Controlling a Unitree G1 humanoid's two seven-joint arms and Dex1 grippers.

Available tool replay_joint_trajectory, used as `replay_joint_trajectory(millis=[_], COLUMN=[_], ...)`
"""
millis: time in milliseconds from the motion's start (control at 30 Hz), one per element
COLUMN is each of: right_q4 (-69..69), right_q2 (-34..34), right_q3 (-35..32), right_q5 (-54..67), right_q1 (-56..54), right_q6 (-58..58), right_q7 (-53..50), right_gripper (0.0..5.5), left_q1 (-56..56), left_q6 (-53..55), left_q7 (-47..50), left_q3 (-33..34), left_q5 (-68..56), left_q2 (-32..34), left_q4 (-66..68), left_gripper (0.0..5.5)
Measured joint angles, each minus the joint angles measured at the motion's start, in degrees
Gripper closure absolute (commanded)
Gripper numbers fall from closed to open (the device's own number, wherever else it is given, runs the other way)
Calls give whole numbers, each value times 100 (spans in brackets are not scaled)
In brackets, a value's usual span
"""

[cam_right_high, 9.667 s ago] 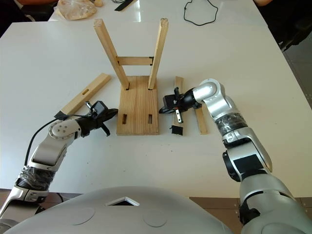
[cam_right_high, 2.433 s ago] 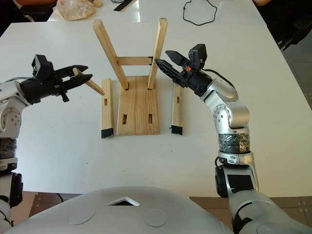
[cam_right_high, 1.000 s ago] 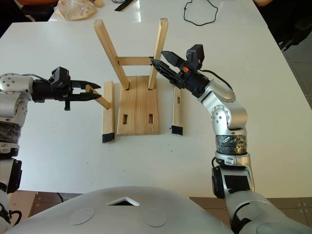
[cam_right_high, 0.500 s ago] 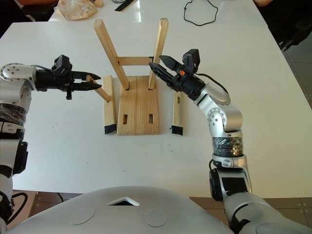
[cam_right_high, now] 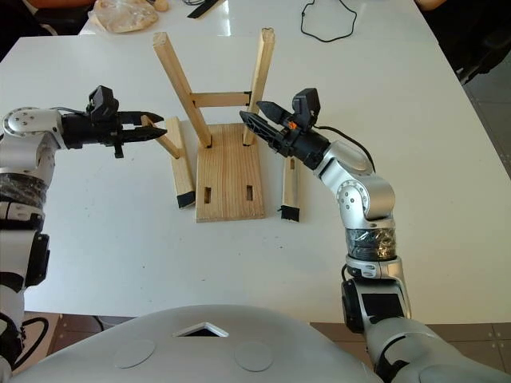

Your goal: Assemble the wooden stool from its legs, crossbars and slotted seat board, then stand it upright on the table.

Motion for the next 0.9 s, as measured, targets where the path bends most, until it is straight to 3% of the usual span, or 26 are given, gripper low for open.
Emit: replay_joint_trajectory(millis=[100,333,500,633,700,800,900], right_q4=[-162,-480,-650,-673,-668,-646,-516], right_q2=[14,108,139,135,128,118,77], right_q3=[-242,-388,-461,-590,-614,-619,-648], right_q5=[112,191,204,197,192,189,180], right_q1=[304,766,969,1039,1051,1048,982], right_q6=[27,95,103,101,101,101,102], right_q7=[-192,-541,-716,-769,-807,-847,-868], right_gripper=[270,270,270,270,270,270,270], left_q1=[805,1398,1737,1608,1633,1796,2209], left_q6=[422,554,1170,1971,2309,2655,2985], left_q7=[149,523,1886,3665,4708,6218,7559], left_q3=[52,899,1696,2336,2515,2486,2017], left_q5=[77,100,-75,-340,-509,-598,-481], left_q2=[137,947,723,-101,-895,-2293,-3552], left_q4=[-629,-2052,-2658,-3287,-3931,-4968,-6208], left_gripper=[306,302,302,302,302,302,302])
